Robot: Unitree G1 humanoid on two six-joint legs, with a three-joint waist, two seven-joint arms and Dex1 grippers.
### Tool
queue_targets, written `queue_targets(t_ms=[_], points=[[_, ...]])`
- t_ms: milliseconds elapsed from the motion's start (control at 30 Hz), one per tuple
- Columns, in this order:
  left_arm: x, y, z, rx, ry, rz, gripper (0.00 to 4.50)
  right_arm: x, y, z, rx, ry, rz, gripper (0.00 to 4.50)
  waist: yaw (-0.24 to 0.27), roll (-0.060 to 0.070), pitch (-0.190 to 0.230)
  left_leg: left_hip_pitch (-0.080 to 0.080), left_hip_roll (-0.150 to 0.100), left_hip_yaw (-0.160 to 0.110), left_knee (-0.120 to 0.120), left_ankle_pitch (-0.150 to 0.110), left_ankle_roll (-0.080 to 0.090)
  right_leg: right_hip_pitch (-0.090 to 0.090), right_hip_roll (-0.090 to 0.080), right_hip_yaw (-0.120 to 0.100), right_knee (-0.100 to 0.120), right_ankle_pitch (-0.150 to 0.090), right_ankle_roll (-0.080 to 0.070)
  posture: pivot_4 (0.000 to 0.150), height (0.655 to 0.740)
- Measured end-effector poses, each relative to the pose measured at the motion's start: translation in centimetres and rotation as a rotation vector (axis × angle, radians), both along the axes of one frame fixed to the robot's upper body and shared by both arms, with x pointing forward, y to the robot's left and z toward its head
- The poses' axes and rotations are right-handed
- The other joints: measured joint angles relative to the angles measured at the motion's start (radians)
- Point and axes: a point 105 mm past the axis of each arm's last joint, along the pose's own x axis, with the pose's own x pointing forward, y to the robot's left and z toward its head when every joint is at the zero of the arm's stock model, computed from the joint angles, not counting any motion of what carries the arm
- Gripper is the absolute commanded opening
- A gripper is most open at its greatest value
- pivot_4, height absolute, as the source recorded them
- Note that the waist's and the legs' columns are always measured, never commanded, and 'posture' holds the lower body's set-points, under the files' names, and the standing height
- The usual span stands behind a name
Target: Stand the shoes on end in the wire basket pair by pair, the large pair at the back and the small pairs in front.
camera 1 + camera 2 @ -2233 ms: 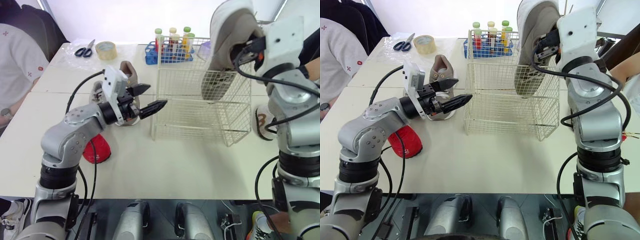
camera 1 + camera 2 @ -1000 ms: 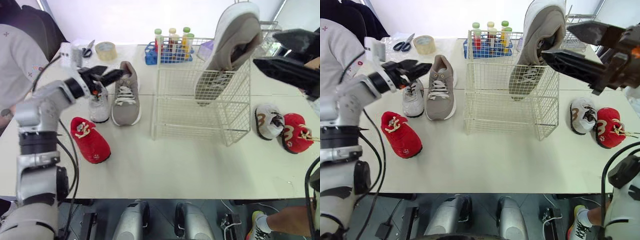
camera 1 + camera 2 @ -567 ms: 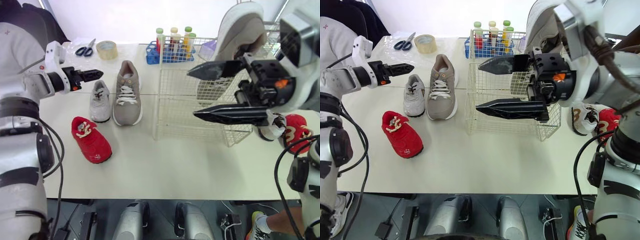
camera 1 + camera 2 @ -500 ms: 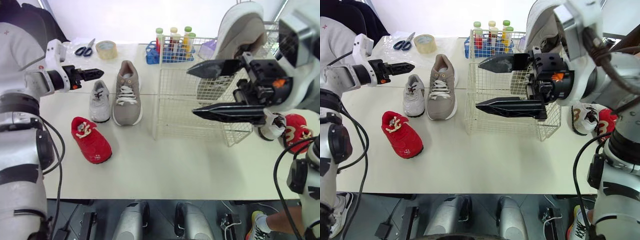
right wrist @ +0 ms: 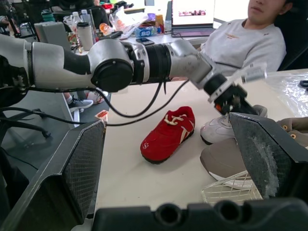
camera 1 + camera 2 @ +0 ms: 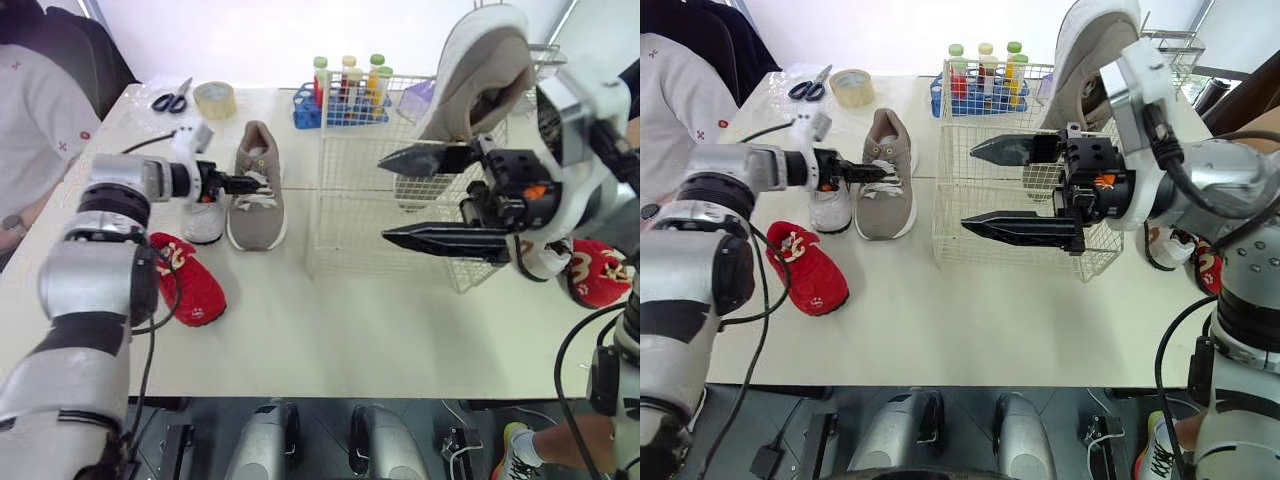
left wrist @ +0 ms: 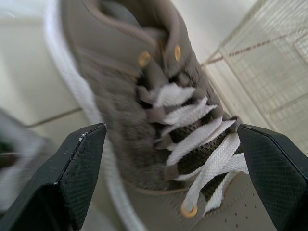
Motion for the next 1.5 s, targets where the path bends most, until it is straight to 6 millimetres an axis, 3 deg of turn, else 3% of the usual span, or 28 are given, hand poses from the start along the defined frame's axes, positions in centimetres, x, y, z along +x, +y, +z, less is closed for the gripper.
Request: queue_targets(t_ms=[133,200,267,433,533,700,767,867,1000,1100,1300,1400,1500], points=[[0.5,0.2,-0.2,0.001,-0.018,0.055,1.95,0.1,-0.2,-0.1,-0.015,-0.006,-0.03,4.5,0.002,0.0,0.0,0.0,0.0,-0.001,0.0,0.0,0.0,0.0,-0.001,0.0,0.0,0.0,0.0,0.15,0.7371],[0.7,0.2,-0.3,-0.012,-0.022,0.081,0.81,0.1,-0.4,-0.5,-0.019,0.005,-0.037,4.5,0.004,0.0,0.0,0.0,-0.001,-0.001,0.0,0.0,0.0,0.0,-0.002,0.0,0.0,0.0,0.0,0.15,0.7371],[0.8,0.2,-0.4,-0.028,-0.024,0.101,0.17,0.2,-0.5,-0.6,-0.023,0.005,-0.049,4.5,0.003,0.0,0.0,-0.001,-0.002,0.0,0.001,-0.001,0.001,0.0,-0.004,0.0,0.0,0.001,0.001,0.15,0.7371],[1.4,0.1,0.6,-0.16,-0.06,0.17,0.17,0.5,-0.8,-0.3,-0.028,-0.022,-0.084,4.5,0.0,0.0,0.0,-0.002,-0.002,0.0,0.001,0.001,-0.001,-0.001,-0.004,0.0,-0.001,0.001,0.002,0.15,0.7371],[1.8,0.8,2.2,-0.259,-0.12,0.215,0.17,0.8,-0.9,-0.2,-0.019,-0.021,-0.11,4.5,0.0,0.0,0.0,-0.002,-0.002,0.0,0.001,0.002,-0.003,-0.001,-0.004,0.0,-0.001,0.001,0.002,0.15,0.7371],[1.6,2.3,9.5,-0.362,-0.395,0.229,0.17,1.0,-1.5,0.4,-0.011,-0.021,-0.161,4.5,0.0,-0.001,0.001,-0.004,-0.002,0.0,0.001,0.002,-0.003,-0.003,-0.005,0.0,-0.001,0.001,0.002,0.15,0.7371],[0.5,2.9,13.5,-0.356,-0.59,0.234,0.17,1.2,-1.8,0.7,-0.005,-0.018,-0.186,4.5,0.0,-0.001,0.001,-0.004,-0.002,0.0,0.0,0.001,-0.003,-0.002,-0.005,0.0,-0.002,0.001,0.002,0.15,0.7371],[-1.4,2.6,17.6,-0.34,-0.806,0.233,0.17,1.5,-2.2,0.8,-0.008,-0.014,-0.215,4.5,0.004,-0.001,0.001,-0.004,-0.002,0.0,0.001,0.002,-0.003,-0.002,-0.006,0.0,-0.002,0.002,0.002,0.15,0.7371],[-3.6,-0.2,21.7,-0.315,-1.037,0.184,0.17,1.7,-3.3,1.2,-0.045,-0.027,-0.287,4.5,0.01,-0.001,0.001,-0.004,-0.003,0.0,0.001,0.002,-0.003,-0.001,-0.006,0.0,-0.003,0.002,0.002,0.15,0.7371],[-4.4,-4.5,22.9,-0.239,-1.182,0.095,0.17,1.5,-5.2,1.2,-0.114,-0.021,-0.389,4.5,0.029,-0.001,0.001,-0.002,-0.004,0.001,0.001,0.001,-0.003,0.0,-0.005,0.0,-0.003,0.002,0.002,0.15,0.7371],[-4.1,-11.5,21.4,-0.237,-1.273,-0.038,0.17,0.6,-7.8,1.7,-0.151,-0.009,-0.551,4.5,0.027,-0.001,0.001,-0.002,-0.003,0.002,0.001,0.0,0.0,0.0,-0.006,0.001,-0.003,0.002,0.003,0.15,0.7371],[-3.7,-13.7,20.7,-0.272,-1.271,-0.066,0.17,-0.3,-8.0,1.3,-0.153,0.003,-0.587,4.5,0.024,-0.001,0.001,-0.002,-0.002,0.002,0.001,-0.002,0.003,-0.001,-0.006,0.001,-0.003,0.002,0.003,0.15,0.7371],[-3.6,-14.6,20.6,-0.282,-1.292,-0.071,0.17,-0.9,-7.9,0.8,-0.161,0.015,-0.597,4.5,0.025,-0.001,0.001,-0.002,-0.001,0.003,0.001,-0.002,0.004,-0.001,-0.005,0.001,-0.003,0.002,0.003,0.15,0.7371]])
